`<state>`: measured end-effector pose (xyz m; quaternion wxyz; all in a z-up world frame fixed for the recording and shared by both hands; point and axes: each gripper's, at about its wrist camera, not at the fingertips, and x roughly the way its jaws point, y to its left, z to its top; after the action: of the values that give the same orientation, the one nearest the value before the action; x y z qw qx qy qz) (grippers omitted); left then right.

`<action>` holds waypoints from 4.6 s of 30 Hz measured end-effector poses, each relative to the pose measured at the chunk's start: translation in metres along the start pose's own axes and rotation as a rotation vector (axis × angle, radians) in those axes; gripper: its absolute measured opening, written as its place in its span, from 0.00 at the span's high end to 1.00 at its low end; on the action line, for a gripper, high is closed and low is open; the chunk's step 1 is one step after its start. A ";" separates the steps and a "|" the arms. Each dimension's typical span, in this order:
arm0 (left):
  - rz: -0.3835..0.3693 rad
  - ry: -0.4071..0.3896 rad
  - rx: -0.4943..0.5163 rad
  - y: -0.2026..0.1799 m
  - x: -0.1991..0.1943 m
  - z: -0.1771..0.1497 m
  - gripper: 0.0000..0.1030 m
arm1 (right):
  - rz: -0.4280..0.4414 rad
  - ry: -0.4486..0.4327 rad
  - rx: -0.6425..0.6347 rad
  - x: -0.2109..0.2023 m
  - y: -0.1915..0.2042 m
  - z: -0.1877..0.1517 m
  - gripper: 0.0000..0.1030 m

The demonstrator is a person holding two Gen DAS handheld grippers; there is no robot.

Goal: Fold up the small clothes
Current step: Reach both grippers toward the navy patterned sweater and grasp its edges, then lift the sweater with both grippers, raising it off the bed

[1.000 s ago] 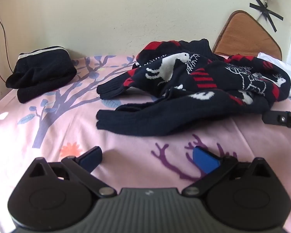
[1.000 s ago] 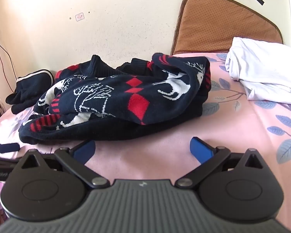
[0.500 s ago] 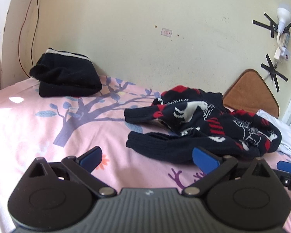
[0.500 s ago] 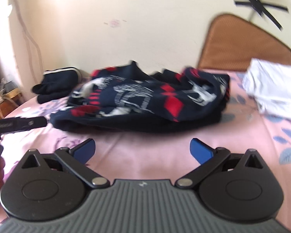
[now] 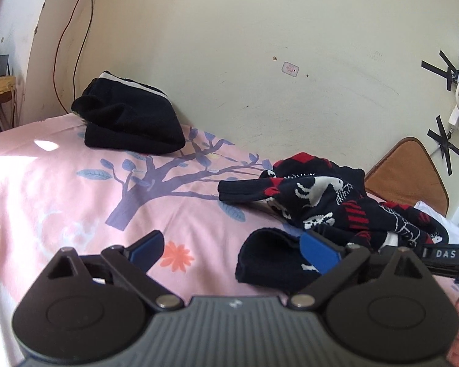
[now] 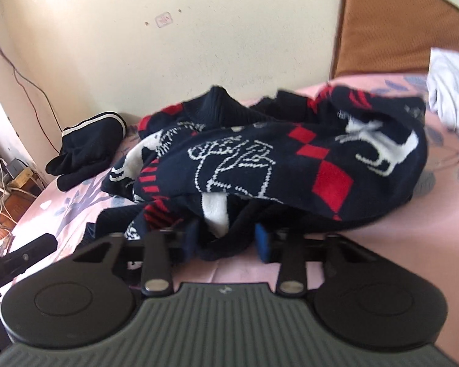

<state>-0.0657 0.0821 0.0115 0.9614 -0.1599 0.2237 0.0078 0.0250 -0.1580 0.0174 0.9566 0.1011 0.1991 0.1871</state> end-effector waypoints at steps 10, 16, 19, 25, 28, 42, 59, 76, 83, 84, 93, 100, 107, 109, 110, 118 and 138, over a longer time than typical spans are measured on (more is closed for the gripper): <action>-0.017 -0.002 -0.012 0.000 -0.003 0.000 0.10 | 0.440 -0.037 -0.084 -0.116 -0.013 -0.002 0.92; -0.073 0.025 0.013 -0.005 0.000 0.002 0.03 | 0.388 -0.108 -0.112 -0.148 -0.025 -0.017 0.67; -0.136 0.078 0.023 -0.011 0.008 0.005 0.02 | 0.225 -0.122 0.010 -0.136 -0.048 -0.013 0.41; -0.262 0.196 -0.011 -0.038 0.035 0.008 0.02 | 0.035 -0.083 0.232 -0.098 -0.088 -0.017 0.17; -0.284 0.251 -0.018 -0.053 0.048 0.004 0.33 | 0.071 -0.054 0.301 -0.077 -0.088 -0.014 0.17; -0.254 0.098 -0.120 -0.015 -0.005 0.035 0.98 | 0.240 -0.269 0.089 -0.142 -0.029 0.033 0.81; -0.152 0.102 -0.056 0.045 -0.036 0.056 0.71 | -0.159 -0.320 -0.032 -0.211 -0.088 0.014 0.57; -0.358 0.303 0.251 -0.032 0.000 0.005 0.90 | -0.137 -0.028 -0.283 -0.074 -0.067 0.067 0.18; -0.306 0.276 0.408 -0.021 -0.049 0.029 0.92 | -0.135 0.234 -0.299 0.007 -0.099 0.090 0.17; -0.261 0.241 0.446 -0.023 -0.043 0.043 0.92 | -0.117 0.285 -0.294 0.016 -0.102 0.088 0.17; -0.343 0.117 0.737 -0.089 0.087 0.115 0.04 | -0.029 0.270 -0.455 -0.019 -0.073 0.056 0.87; -0.447 0.301 0.877 -0.109 0.165 0.092 0.15 | -0.043 0.154 -0.498 -0.052 -0.066 0.046 0.88; -0.486 0.265 0.880 -0.111 0.144 0.088 0.83 | -0.237 -0.030 -0.549 -0.081 -0.056 0.049 0.92; -0.479 0.210 0.872 -0.111 0.122 0.092 0.86 | -0.282 -0.109 -0.592 -0.095 -0.042 0.051 0.92; -0.476 0.168 0.863 -0.109 0.108 0.097 0.86 | -0.293 -0.148 -0.603 -0.105 -0.035 0.053 0.92; -0.450 -0.126 0.696 -0.090 -0.021 0.152 0.87 | -0.340 -0.551 -0.668 -0.215 0.034 0.083 0.92; -0.115 -0.727 0.654 -0.133 -0.239 0.256 0.87 | -0.304 -0.961 -0.756 -0.381 0.141 0.184 0.92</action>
<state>-0.1604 0.0485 0.3726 0.9759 0.1515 -0.1446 -0.0606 -0.2669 -0.2032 0.3511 0.9247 -0.2008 -0.3208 0.0402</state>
